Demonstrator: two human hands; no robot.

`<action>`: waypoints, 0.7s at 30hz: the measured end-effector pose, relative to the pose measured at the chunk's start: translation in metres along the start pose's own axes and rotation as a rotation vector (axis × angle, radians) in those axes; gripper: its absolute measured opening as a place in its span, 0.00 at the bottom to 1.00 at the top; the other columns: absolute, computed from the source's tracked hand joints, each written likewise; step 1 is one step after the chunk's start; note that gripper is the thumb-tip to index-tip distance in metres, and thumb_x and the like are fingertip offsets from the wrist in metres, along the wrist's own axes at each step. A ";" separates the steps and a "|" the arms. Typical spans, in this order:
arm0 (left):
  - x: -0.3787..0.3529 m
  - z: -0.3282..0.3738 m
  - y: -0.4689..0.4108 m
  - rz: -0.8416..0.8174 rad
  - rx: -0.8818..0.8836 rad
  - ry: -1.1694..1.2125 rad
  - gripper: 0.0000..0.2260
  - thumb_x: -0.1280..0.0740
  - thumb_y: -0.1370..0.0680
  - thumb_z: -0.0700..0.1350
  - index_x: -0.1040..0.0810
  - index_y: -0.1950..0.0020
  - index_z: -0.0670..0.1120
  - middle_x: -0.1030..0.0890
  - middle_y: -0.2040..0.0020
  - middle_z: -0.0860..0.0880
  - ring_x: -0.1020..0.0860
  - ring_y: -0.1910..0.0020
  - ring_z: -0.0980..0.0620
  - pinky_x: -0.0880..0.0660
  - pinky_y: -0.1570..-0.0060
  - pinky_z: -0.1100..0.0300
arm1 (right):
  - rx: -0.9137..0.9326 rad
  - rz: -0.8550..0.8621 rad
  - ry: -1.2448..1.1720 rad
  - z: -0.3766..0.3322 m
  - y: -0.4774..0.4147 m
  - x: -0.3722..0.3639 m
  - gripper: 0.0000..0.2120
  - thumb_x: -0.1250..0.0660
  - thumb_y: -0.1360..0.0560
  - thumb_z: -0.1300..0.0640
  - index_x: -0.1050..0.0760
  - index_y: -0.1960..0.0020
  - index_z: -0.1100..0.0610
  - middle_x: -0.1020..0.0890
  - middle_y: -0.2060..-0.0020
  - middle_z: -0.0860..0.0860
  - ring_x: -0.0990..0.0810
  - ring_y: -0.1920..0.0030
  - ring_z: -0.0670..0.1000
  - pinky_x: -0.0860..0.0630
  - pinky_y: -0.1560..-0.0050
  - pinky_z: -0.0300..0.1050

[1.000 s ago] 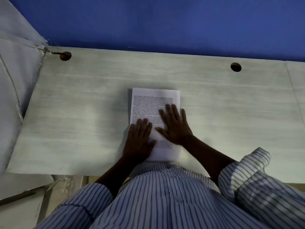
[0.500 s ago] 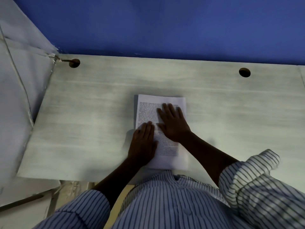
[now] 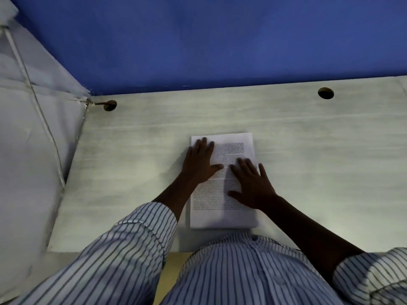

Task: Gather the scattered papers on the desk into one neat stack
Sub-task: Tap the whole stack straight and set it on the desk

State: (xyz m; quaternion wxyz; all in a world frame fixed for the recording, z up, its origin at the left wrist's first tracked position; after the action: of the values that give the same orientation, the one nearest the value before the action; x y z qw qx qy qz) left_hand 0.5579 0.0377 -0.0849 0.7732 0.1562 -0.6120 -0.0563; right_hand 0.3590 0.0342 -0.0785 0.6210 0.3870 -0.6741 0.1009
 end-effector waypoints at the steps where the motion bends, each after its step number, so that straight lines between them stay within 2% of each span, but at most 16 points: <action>1: -0.004 -0.002 0.008 0.012 0.023 0.037 0.40 0.41 0.23 0.67 0.50 0.19 0.47 0.53 0.18 0.43 0.54 0.20 0.43 0.50 0.23 0.42 | -0.020 -0.003 -0.013 0.001 0.006 -0.002 0.44 0.41 0.25 0.31 0.53 0.19 0.50 0.55 0.20 0.54 0.58 0.20 0.57 0.56 0.23 0.64; 4: -0.022 -0.006 0.046 0.048 0.061 0.104 0.39 0.43 0.22 0.68 0.51 0.19 0.48 0.54 0.18 0.45 0.55 0.20 0.44 0.49 0.23 0.43 | -0.061 0.033 -0.048 0.003 0.024 -0.006 0.42 0.43 0.25 0.31 0.51 0.20 0.50 0.53 0.20 0.54 0.55 0.20 0.57 0.52 0.23 0.62; 6: -0.032 -0.006 0.081 0.081 0.088 0.139 0.38 0.46 0.23 0.68 0.49 0.19 0.49 0.52 0.18 0.44 0.51 0.20 0.43 0.47 0.24 0.44 | -0.087 0.054 -0.094 0.003 0.036 -0.007 0.39 0.41 0.23 0.34 0.48 0.20 0.52 0.50 0.20 0.55 0.52 0.20 0.58 0.47 0.23 0.59; 9: -0.041 -0.006 0.132 0.132 0.229 0.244 0.32 0.40 0.20 0.61 0.44 0.20 0.50 0.42 0.20 0.43 0.44 0.21 0.43 0.40 0.26 0.47 | -0.160 0.077 -0.192 0.005 0.058 -0.010 0.34 0.38 0.22 0.41 0.42 0.21 0.55 0.45 0.21 0.57 0.44 0.22 0.60 0.37 0.26 0.56; 12: -0.038 0.005 0.165 0.159 0.400 0.311 0.26 0.37 0.19 0.54 0.36 0.22 0.49 0.30 0.26 0.44 0.33 0.28 0.43 0.30 0.35 0.48 | -0.227 0.125 -0.263 0.007 0.081 -0.011 0.31 0.33 0.23 0.48 0.35 0.25 0.60 0.33 0.27 0.60 0.32 0.29 0.63 0.29 0.35 0.55; 15: -0.040 0.020 0.181 0.151 0.503 0.456 0.25 0.33 0.20 0.49 0.33 0.24 0.48 0.27 0.31 0.43 0.28 0.34 0.44 0.29 0.37 0.51 | -0.343 0.073 -0.355 0.009 0.096 -0.014 0.28 0.33 0.23 0.51 0.35 0.27 0.61 0.28 0.35 0.59 0.27 0.36 0.61 0.27 0.41 0.53; 18: -0.041 0.023 0.189 0.221 0.577 0.580 0.18 0.30 0.23 0.45 0.24 0.34 0.46 0.21 0.41 0.44 0.22 0.41 0.44 0.29 0.44 0.57 | -0.423 0.026 -0.417 0.011 0.104 -0.017 0.23 0.32 0.23 0.50 0.30 0.34 0.62 0.25 0.42 0.59 0.23 0.42 0.61 0.26 0.46 0.50; 21: -0.035 0.023 0.194 0.273 0.657 0.634 0.09 0.30 0.24 0.41 0.20 0.45 0.41 0.16 0.47 0.44 0.19 0.48 0.46 0.32 0.55 0.63 | -0.446 -0.016 -0.455 0.009 0.107 -0.019 0.20 0.32 0.23 0.50 0.26 0.37 0.62 0.22 0.43 0.60 0.23 0.42 0.60 0.27 0.46 0.47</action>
State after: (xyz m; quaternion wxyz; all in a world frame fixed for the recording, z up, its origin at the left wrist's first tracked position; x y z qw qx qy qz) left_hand 0.5066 0.2262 -0.0525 0.8318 0.3202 -0.3463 0.2926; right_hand 0.2818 0.1091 -0.0605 0.5246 0.2591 -0.7981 -0.1437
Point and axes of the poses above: each hand's wrist, its own y-axis away from the middle knuckle, its own x-axis out of the back of the hand, z = x × y, the point moved 4 cm from there along -y, towards the middle knuckle
